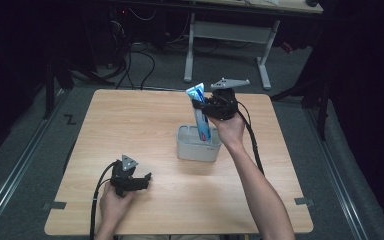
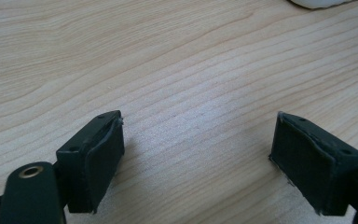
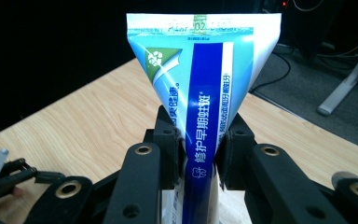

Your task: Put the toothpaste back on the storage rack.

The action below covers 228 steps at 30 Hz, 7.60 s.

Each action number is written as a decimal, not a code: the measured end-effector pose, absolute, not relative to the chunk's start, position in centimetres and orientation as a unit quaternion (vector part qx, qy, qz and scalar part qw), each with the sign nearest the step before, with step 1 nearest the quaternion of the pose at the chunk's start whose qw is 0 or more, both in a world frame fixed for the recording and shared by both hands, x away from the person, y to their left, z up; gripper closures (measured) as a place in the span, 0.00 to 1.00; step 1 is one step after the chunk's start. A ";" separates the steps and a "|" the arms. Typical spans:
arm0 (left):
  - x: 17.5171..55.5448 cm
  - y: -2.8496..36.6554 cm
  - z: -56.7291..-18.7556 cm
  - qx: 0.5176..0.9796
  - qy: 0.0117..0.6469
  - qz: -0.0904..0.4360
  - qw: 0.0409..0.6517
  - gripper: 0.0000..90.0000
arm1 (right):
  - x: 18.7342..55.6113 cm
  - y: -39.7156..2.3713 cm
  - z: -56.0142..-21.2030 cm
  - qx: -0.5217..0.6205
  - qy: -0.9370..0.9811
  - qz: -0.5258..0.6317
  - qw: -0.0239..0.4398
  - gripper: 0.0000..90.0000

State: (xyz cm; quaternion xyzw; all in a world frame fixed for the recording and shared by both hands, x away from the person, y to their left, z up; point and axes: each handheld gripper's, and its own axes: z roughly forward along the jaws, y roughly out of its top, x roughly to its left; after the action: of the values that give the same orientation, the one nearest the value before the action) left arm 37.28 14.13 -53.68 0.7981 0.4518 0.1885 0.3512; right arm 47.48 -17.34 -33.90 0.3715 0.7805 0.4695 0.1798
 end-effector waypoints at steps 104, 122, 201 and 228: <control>37.2 14.1 -53.7 0.799 0.450 0.188 0.352 0.19 | 48.0 -16.2 -41.3 0.382 0.824 0.393 0.141 0.75; 37.2 14.1 -53.7 0.797 0.453 0.189 0.351 0.20 | 47.8 -16.6 -40.5 0.383 0.821 0.397 0.148 0.55; 37.2 14.1 -53.7 0.798 0.453 0.189 0.350 0.20 | 40.6 -26.3 -35.1 0.395 0.774 0.439 0.230 0.55; 37.2 14.1 -53.7 0.797 0.454 0.189 0.350 0.20 | 38.6 -30.3 -36.5 0.432 0.745 0.460 0.219 0.54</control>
State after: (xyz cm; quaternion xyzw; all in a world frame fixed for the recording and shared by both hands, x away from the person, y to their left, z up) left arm 37.19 14.06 -53.67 0.7973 0.4537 0.1893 0.3502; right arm 38.60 -30.33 -36.46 0.4315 0.7445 0.4597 0.2194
